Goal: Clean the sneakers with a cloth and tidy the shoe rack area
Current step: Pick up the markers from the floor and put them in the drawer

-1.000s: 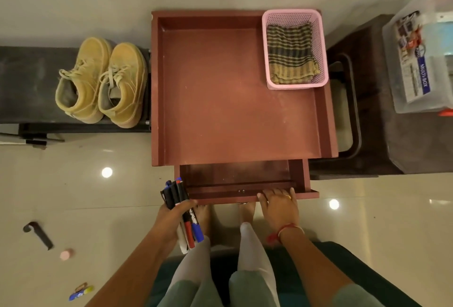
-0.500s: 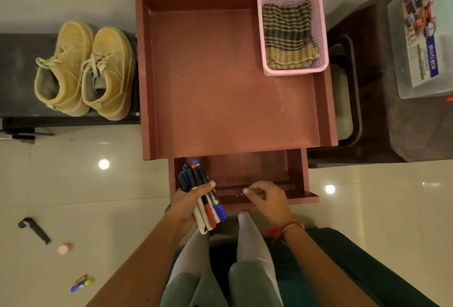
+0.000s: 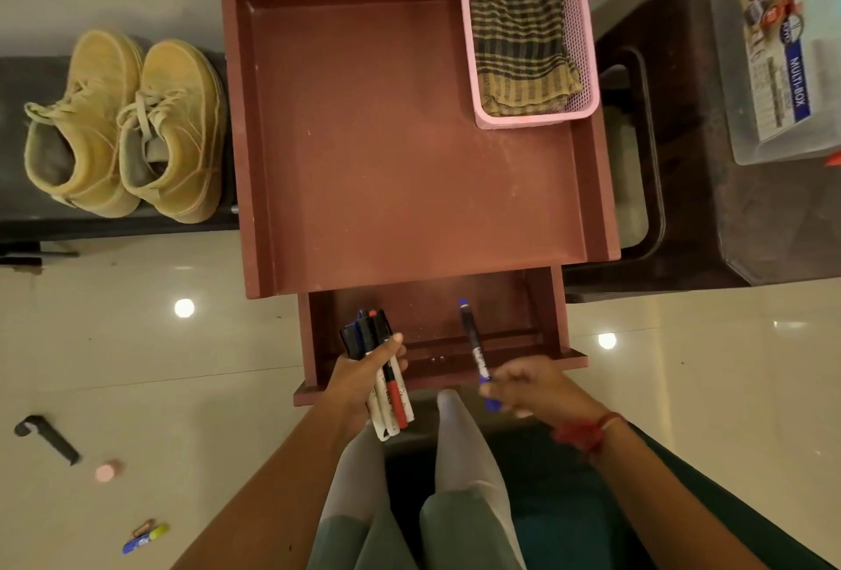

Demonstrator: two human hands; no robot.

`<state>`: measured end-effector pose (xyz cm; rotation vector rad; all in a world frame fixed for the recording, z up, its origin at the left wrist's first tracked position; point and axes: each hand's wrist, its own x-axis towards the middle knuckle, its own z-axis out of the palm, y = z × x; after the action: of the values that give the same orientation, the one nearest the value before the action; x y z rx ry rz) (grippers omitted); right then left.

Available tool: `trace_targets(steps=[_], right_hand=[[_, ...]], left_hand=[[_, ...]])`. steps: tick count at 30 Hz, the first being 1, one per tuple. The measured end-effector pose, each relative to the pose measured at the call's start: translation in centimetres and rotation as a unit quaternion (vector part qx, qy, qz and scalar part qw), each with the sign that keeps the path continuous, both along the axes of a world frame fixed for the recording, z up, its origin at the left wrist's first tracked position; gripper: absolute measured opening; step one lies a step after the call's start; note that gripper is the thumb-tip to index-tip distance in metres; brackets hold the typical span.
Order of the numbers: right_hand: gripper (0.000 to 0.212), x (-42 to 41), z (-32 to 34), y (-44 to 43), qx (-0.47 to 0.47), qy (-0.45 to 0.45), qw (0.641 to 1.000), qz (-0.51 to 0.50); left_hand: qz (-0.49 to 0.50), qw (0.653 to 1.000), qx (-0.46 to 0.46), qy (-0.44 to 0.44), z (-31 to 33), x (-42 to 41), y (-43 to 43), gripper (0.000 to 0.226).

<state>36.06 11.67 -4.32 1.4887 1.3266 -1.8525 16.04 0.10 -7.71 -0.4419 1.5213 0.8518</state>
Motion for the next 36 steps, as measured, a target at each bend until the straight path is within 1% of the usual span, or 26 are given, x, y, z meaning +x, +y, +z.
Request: trace_targets(steps=[2, 4, 6, 7, 9, 11, 13, 16, 18, 20, 22, 23, 24, 25, 26, 27, 28, 29, 30, 31, 32, 34, 35, 36], right_hand=[[0.016, 1.5, -1.7, 1.5, 0.073, -0.068, 0.994, -0.036], [0.013, 0.6, -3.6, 2.7, 0.123, -0.107, 0.985, -0.060], [0.013, -0.2, -6.7, 3.9, 0.161, -0.136, 0.976, -0.047], [0.015, -0.8, -8.4, 4.5, 0.187, -0.161, 0.969, -0.019], [0.022, -1.6, -11.2, 5.4, 0.257, -0.221, 0.939, 0.064], [0.018, -1.9, -12.9, 5.6, 0.318, -0.270, 0.899, 0.131], [0.017, -2.2, -14.0, 5.7, 0.341, -0.298, 0.874, 0.177], [0.019, -2.4, -15.2, 5.6, 0.353, -0.319, 0.849, 0.231], [0.020, -2.2, -15.1, 5.5, 0.361, -0.314, 0.845, 0.239], [0.023, -1.8, -14.8, 5.1, 0.381, -0.299, 0.849, 0.210], [0.025, -1.7, -13.9, 4.5, 0.394, -0.259, 0.870, 0.145], [0.026, -1.8, -13.3, 3.8, 0.382, -0.214, 0.892, 0.108], [0.028, -2.1, -12.6, 3.0, 0.344, -0.154, 0.924, 0.060], [0.031, -2.7, -11.6, 2.1, 0.270, -0.083, 0.959, 0.005], [0.033, -3.4, -10.6, 1.2, 0.175, -0.021, 0.983, -0.045], [0.033, -4.3, -9.5, 0.2, 0.085, 0.023, 0.993, -0.075], [0.030, -4.9, -8.9, -0.7, 0.032, 0.055, 0.995, -0.077], [0.026, -5.3, -8.6, -1.4, 0.024, 0.077, 0.995, -0.061], [0.022, -5.7, -8.5, -1.9, 0.041, 0.082, 0.995, -0.042], [0.019, -5.9, -8.5, -2.2, 0.047, 0.086, 0.994, -0.045], [0.017, -5.9, -8.5, -2.2, 0.029, 0.085, 0.993, -0.073], [0.015, -5.2, -8.6, -1.4, -0.043, 0.086, 0.983, -0.156], [0.016, -4.6, -8.8, -0.7, -0.059, 0.074, 0.979, -0.181], [0.017, -3.9, -9.1, 0.1, -0.052, 0.044, 0.978, -0.198]], left_hand=[[0.004, 1.000, -0.007, -0.006, -0.9, 0.8, 0.2, 0.025], [0.007, 1.000, -0.004, -0.008, -0.9, 0.4, 0.2, 0.025], [0.016, 1.000, -0.006, -0.007, -1.6, 0.5, 0.3, 0.024], [0.017, 1.000, -0.010, -0.002, -2.1, 0.4, 0.4, 0.021], [0.015, 0.999, -0.027, 0.018, -3.0, 0.1, 0.8, 0.020], [-0.003, 0.998, -0.050, 0.035, -4.1, -0.4, 1.1, 0.026], [-0.021, 0.997, -0.064, 0.044, -4.9, -0.7, 1.4, 0.029], [-0.036, 0.996, -0.065, 0.038, -5.4, -1.0, 1.9, 0.030], [-0.032, 0.997, -0.061, 0.028, -5.2, -0.9, 2.4, 0.026], [-0.026, 0.998, -0.056, 0.018, -5.0, -0.8, 2.8, 0.026], [-0.027, 0.998, -0.050, 0.005, -4.9, -0.7, 3.1, 0.033], [-0.032, 0.998, -0.050, 0.001, -4.9, -0.7, 3.2, 0.035], [-0.038, 0.998, -0.051, 0.001, -5.0, -0.6, 3.3, 0.034], [-0.043, 0.998, -0.053, 0.004, -5.0, -0.5, 3.5, 0.031], [-0.048, 0.997, -0.055, 0.008, -5.1, -0.3, 3.7, 0.029], [-0.053, 0.997, -0.057, 0.010, -5.3, -0.2, 3.9, 0.027], [-0.056, 0.997, -0.059, 0.012, -5.4, 0.0, 4.1, 0.027], [-0.060, 0.996, -0.058, 0.012, -5.5, 0.2, 4.3, 0.026], [-0.065, 0.996, -0.056, 0.014, -5.6, 0.4, 4.5, 0.025], [-0.069, 0.996, -0.054, 0.019, -5.7, 0.5, 4.6, 0.024], [-0.070, 0.996, -0.048, 0.021, -5.8, 0.6, 4.7, 0.025], [-0.060, 0.997, -0.034, 0.026, -5.9, 0.7, 4.7, 0.023], [-0.055, 0.998, -0.026, 0.031, -5.9, 0.7, 4.7, 0.018], [-0.049, 0.998, -0.019, 0.038, -6.0, 0.6, 4.6, 0.011]])
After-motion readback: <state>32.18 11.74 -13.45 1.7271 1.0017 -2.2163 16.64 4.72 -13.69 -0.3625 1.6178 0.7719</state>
